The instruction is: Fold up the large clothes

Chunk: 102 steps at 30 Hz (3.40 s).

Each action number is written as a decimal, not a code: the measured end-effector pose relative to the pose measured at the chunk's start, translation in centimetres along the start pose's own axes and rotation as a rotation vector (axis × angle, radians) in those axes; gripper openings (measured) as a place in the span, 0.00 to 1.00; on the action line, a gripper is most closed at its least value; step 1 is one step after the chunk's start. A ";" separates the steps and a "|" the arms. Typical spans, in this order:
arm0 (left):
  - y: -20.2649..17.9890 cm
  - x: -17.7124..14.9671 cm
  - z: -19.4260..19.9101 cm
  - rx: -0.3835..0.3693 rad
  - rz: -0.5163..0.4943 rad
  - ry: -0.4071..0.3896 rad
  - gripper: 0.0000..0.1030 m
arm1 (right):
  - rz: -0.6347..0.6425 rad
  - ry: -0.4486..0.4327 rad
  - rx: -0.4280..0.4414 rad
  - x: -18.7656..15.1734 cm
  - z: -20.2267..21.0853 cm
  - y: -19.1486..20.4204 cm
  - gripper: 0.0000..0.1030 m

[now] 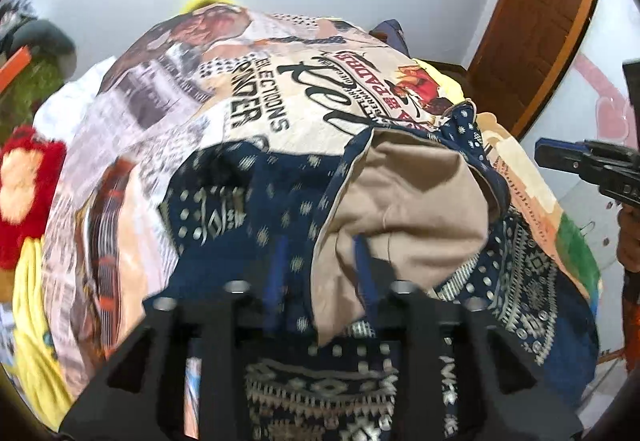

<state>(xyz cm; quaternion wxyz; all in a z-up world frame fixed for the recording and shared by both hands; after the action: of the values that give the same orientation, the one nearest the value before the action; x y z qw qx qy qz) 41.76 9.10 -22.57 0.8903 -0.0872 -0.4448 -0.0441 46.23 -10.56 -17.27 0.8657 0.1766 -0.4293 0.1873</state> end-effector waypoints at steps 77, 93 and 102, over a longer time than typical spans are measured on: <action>-7.3 -9.3 -0.6 -0.077 -0.018 0.141 0.60 | 0.137 0.300 -0.171 -14.2 -1.3 0.4 0.09; -5.9 -12.2 -0.5 -0.012 -0.079 0.129 0.64 | 0.157 0.199 -0.191 -15.9 2.2 -2.2 0.09; -5.3 -12.5 1.2 0.014 -0.099 0.115 0.64 | 0.150 0.195 -0.326 -17.3 4.8 -6.3 0.85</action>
<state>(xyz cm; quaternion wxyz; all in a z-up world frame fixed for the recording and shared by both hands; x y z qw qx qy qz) 32.49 4.14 -31.23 0.9116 -0.0562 -0.3971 -0.0898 36.24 -21.24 -29.48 0.9039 -0.0174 -0.3801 0.1954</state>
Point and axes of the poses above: each gripper's, at about its wrist camera, not at the fingertips, and z roughly against the way its jaws point, y to its left, x to its top, the point moved 8 cm from there along -z, roughly the way its jaws point, and after that the axes turned 15 degrees about -y, right-handed, at the moved point
